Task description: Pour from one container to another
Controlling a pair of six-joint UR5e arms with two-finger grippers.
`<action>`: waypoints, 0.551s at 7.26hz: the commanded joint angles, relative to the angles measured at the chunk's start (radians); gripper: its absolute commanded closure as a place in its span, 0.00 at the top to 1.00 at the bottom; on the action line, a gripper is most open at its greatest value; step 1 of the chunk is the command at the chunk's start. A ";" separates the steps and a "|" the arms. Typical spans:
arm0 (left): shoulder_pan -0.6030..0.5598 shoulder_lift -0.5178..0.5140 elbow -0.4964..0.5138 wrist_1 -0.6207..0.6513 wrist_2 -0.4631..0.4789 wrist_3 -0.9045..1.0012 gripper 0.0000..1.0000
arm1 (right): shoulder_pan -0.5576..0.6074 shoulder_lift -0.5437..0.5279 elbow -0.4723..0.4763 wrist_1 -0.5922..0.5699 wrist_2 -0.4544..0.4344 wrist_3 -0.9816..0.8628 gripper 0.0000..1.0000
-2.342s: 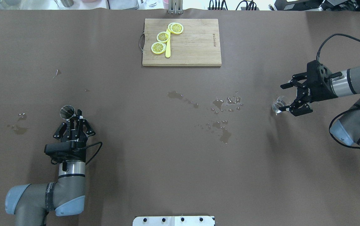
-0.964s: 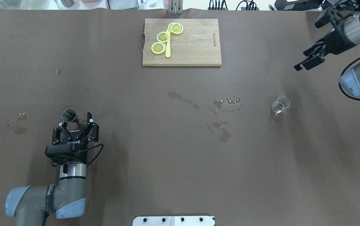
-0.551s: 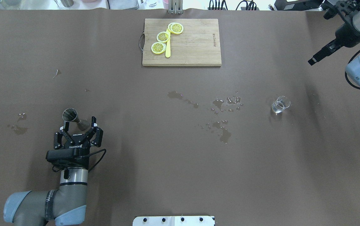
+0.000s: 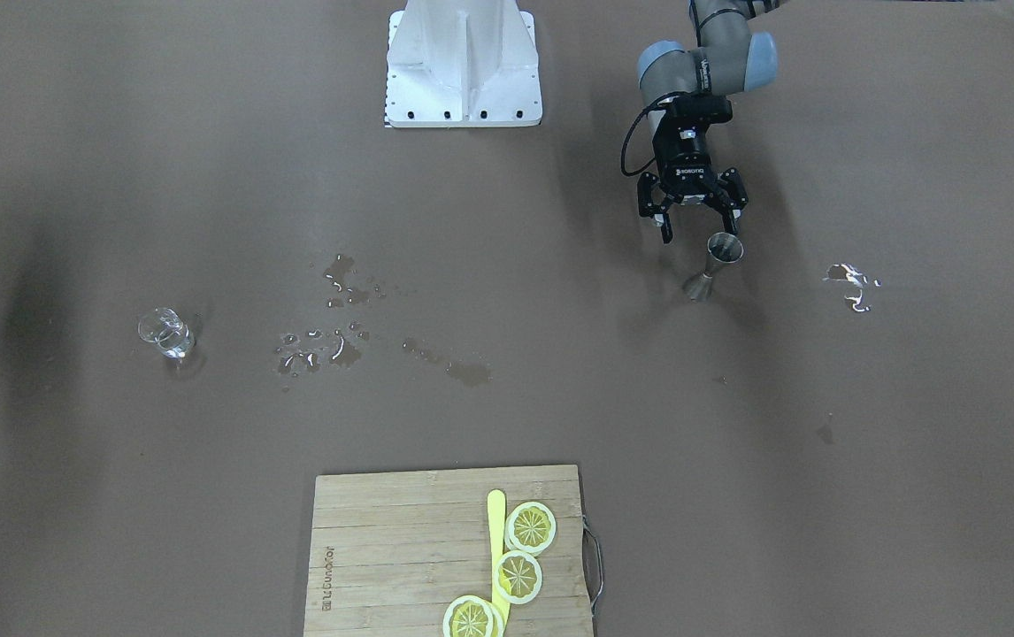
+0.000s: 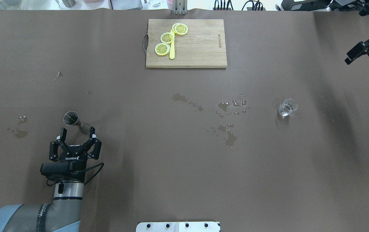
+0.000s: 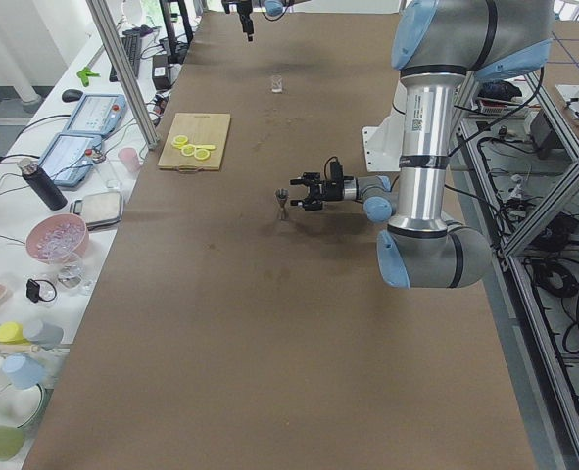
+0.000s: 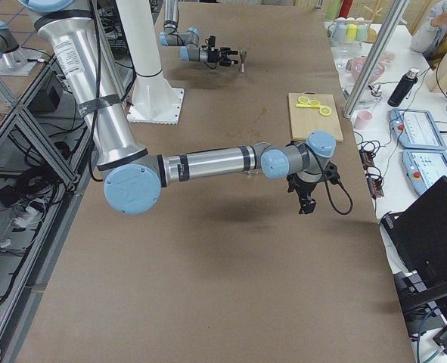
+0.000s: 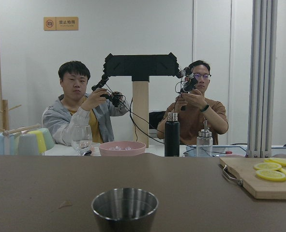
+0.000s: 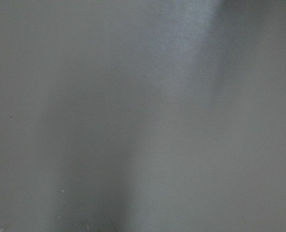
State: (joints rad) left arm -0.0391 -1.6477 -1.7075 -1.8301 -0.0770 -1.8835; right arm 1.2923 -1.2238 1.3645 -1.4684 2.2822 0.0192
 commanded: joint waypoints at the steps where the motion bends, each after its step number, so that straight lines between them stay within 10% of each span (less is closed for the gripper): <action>1: 0.015 0.015 -0.004 -0.001 0.005 0.000 0.99 | 0.004 -0.017 0.007 -0.001 -0.018 0.004 1.00; 4: 0.019 0.081 -0.078 -0.009 0.014 0.003 0.99 | 0.027 -0.028 0.007 -0.006 -0.018 0.008 1.00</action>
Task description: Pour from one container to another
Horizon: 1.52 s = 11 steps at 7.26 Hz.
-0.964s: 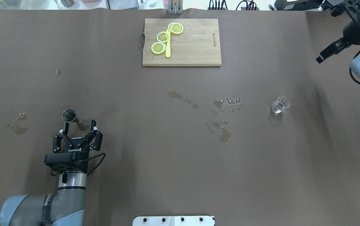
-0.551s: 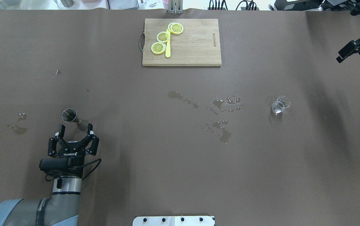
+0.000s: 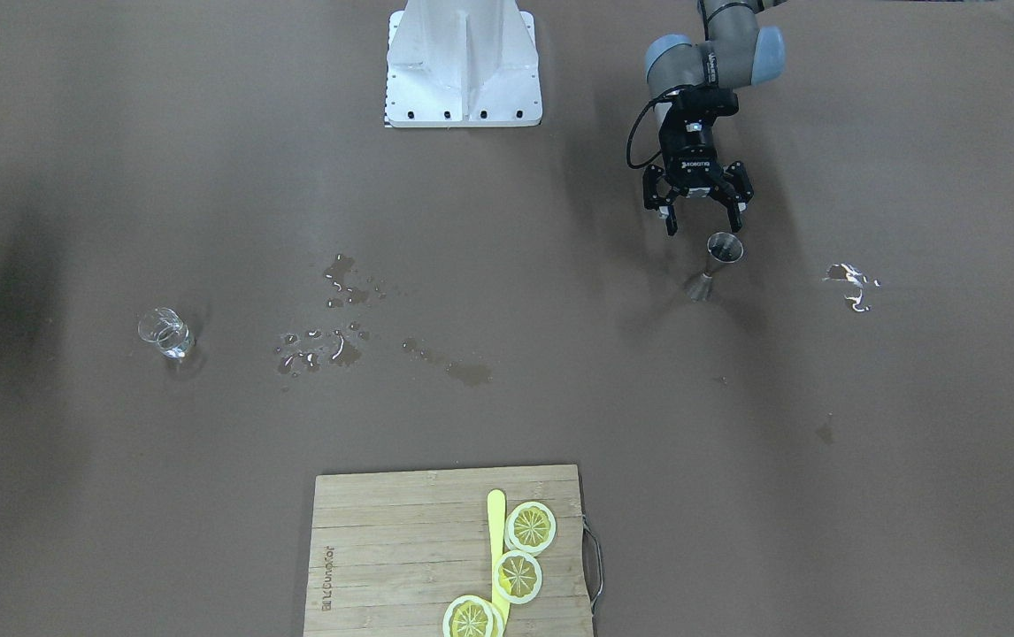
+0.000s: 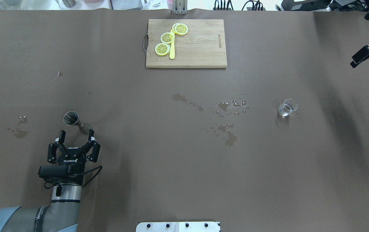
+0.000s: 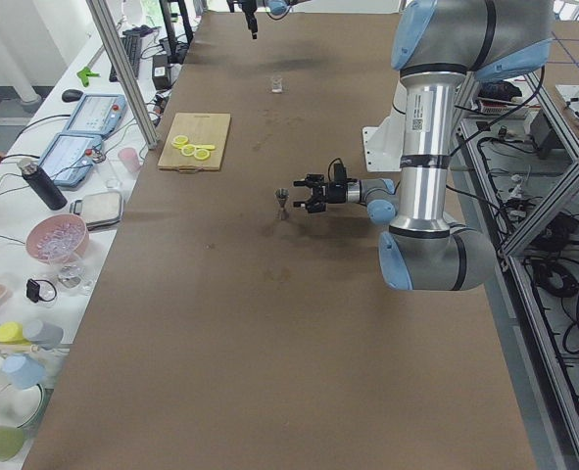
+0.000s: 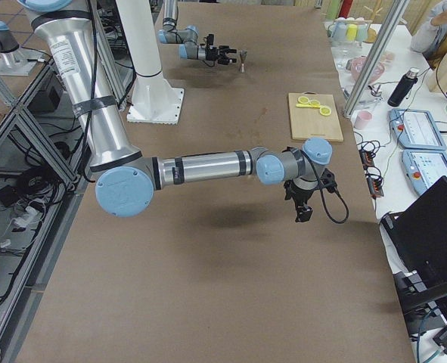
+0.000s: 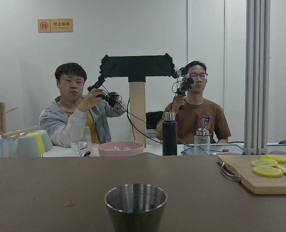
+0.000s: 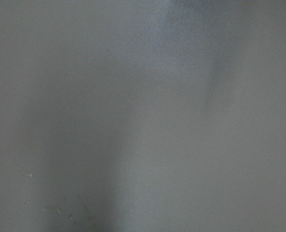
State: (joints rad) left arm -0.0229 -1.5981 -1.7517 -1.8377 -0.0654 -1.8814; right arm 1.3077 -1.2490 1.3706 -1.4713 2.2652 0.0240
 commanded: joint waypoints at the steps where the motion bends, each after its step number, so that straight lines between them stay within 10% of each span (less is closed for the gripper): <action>1: 0.006 0.065 -0.057 -0.003 0.042 0.002 0.99 | 0.042 -0.012 -0.002 -0.013 0.005 0.008 1.00; 6: -0.017 0.098 -0.345 -0.002 0.027 0.200 0.99 | 0.248 -0.373 0.175 -0.012 0.083 0.008 1.00; 9: -0.214 -0.087 -0.362 0.001 -0.248 0.443 0.99 | 0.283 -0.419 0.274 -0.097 0.085 0.014 1.00; 11: -0.465 -0.225 -0.350 -0.005 -0.652 0.754 0.99 | 0.262 -0.359 0.265 -0.113 0.082 0.149 1.00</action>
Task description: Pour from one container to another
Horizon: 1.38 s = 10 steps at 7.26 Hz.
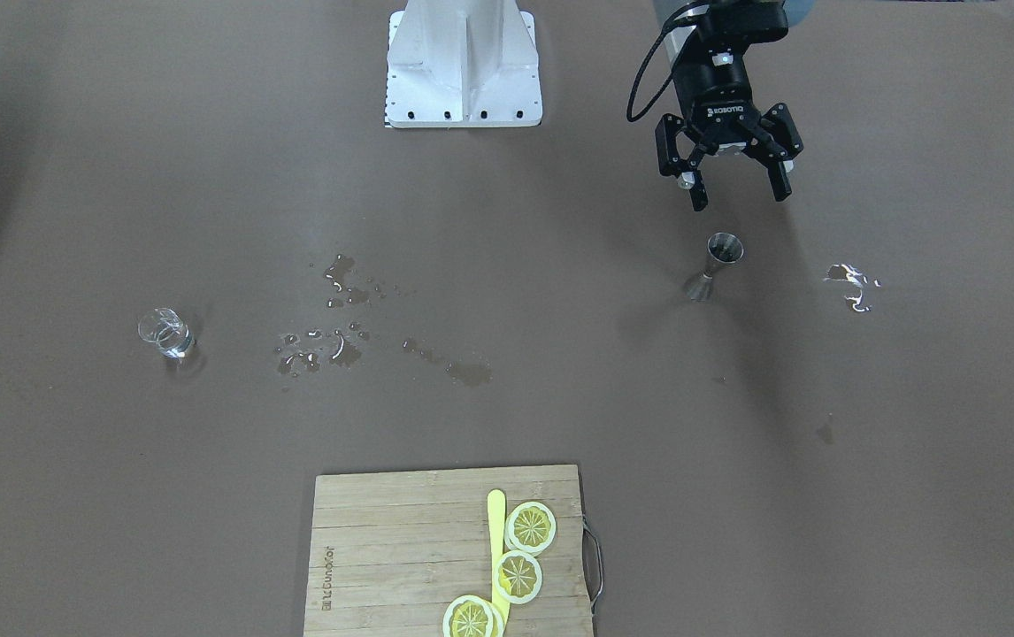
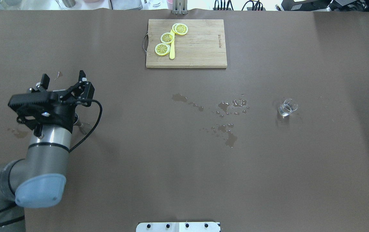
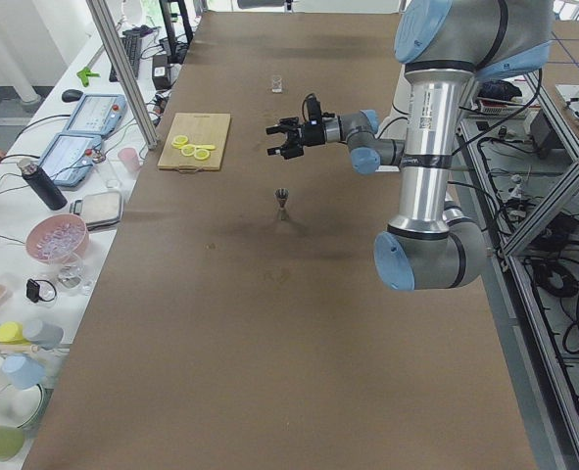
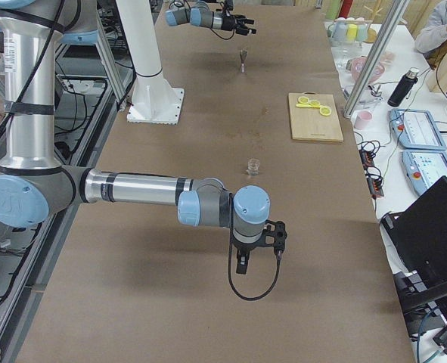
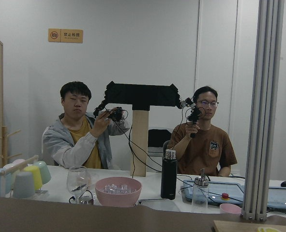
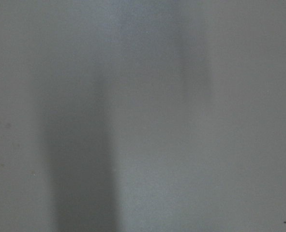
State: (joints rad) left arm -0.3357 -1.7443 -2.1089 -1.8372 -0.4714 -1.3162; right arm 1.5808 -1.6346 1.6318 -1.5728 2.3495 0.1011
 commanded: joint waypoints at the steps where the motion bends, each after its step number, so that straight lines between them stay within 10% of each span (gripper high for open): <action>1: -0.255 -0.099 0.035 -0.010 -0.435 0.348 0.99 | -0.012 0.016 0.002 -0.007 0.001 0.072 1.00; 4: -0.539 -0.150 0.313 -0.168 -1.003 0.600 0.99 | -0.012 0.013 -0.001 -0.003 -0.007 0.068 1.00; 10: -0.710 0.015 0.405 -0.080 -1.622 0.630 0.99 | -0.012 0.013 -0.004 0.001 -0.007 0.065 1.00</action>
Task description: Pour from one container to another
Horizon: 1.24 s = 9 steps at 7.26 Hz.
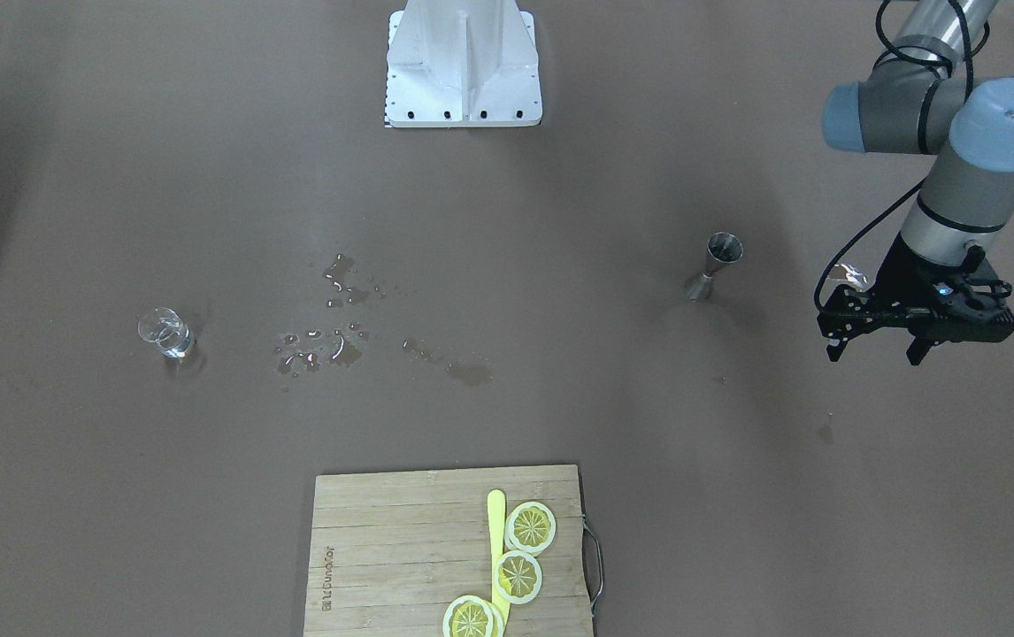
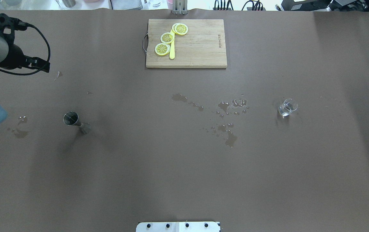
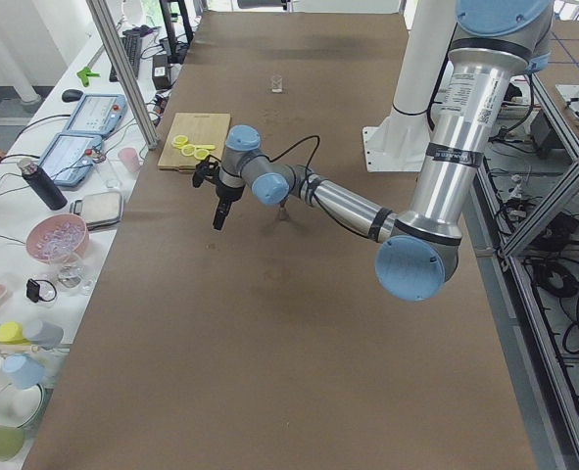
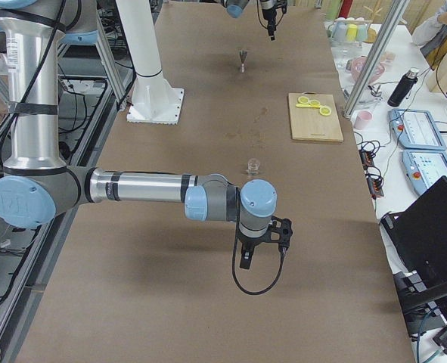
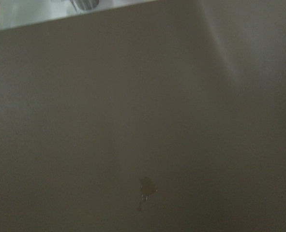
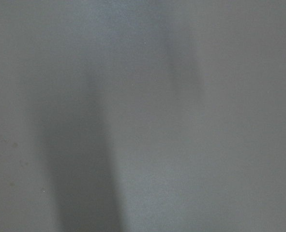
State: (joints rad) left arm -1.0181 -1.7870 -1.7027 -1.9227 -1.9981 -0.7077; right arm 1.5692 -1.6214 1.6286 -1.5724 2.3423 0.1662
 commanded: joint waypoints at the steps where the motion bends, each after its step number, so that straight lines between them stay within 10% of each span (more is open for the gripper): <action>1: -0.080 0.099 0.017 0.025 -0.140 0.130 0.99 | 0.000 0.000 -0.001 0.000 0.000 -0.001 1.00; 4: -0.264 0.192 0.063 0.083 -0.383 0.235 0.99 | 0.000 0.000 -0.003 0.002 0.000 -0.001 1.00; 9: -0.459 0.316 0.036 0.201 -0.412 0.671 0.99 | 0.000 0.003 -0.001 0.002 0.000 -0.001 1.00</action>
State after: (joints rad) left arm -1.4234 -1.4962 -1.6489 -1.7667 -2.4094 -0.1063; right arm 1.5687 -1.6187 1.6262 -1.5708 2.3424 0.1657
